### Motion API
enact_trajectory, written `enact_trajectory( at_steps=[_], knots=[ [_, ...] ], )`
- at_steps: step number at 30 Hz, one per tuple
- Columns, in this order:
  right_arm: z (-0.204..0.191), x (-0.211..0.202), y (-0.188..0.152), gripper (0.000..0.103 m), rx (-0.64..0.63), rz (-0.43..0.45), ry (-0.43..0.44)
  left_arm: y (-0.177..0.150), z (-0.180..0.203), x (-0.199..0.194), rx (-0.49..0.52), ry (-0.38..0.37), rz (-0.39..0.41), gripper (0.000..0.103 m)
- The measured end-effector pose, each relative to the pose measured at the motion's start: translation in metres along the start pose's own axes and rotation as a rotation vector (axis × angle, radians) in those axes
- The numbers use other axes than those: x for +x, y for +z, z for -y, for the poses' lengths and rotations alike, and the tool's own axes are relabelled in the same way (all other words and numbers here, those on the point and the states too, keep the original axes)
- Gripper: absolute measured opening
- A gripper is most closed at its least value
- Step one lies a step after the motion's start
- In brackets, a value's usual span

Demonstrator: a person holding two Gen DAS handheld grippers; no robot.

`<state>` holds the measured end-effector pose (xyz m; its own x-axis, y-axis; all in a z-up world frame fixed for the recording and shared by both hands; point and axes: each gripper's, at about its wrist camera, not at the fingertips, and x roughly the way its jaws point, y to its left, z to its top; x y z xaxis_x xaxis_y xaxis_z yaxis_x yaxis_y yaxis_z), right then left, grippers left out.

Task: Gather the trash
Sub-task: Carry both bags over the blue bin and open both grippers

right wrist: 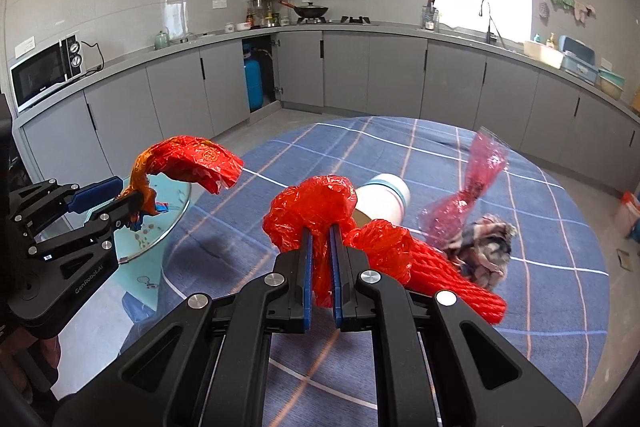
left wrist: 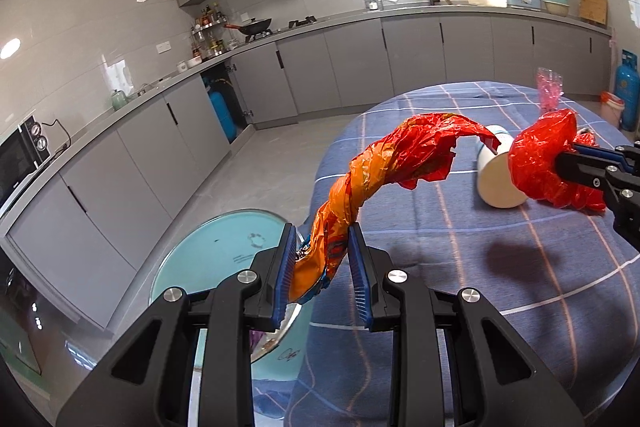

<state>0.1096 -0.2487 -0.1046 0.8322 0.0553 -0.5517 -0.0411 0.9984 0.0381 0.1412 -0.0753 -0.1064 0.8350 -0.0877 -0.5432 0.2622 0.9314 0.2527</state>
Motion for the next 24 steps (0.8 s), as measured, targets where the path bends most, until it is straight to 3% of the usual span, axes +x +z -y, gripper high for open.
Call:
enact_trajectory(
  at_steps=[24],
  knots=[
    [-0.046, 0.025, 0.025, 0.008, -0.063, 0.024, 0.064, 0.0, -0.058, 0.009, -0.078, 0.143, -0.025, 0.027]
  ],
)
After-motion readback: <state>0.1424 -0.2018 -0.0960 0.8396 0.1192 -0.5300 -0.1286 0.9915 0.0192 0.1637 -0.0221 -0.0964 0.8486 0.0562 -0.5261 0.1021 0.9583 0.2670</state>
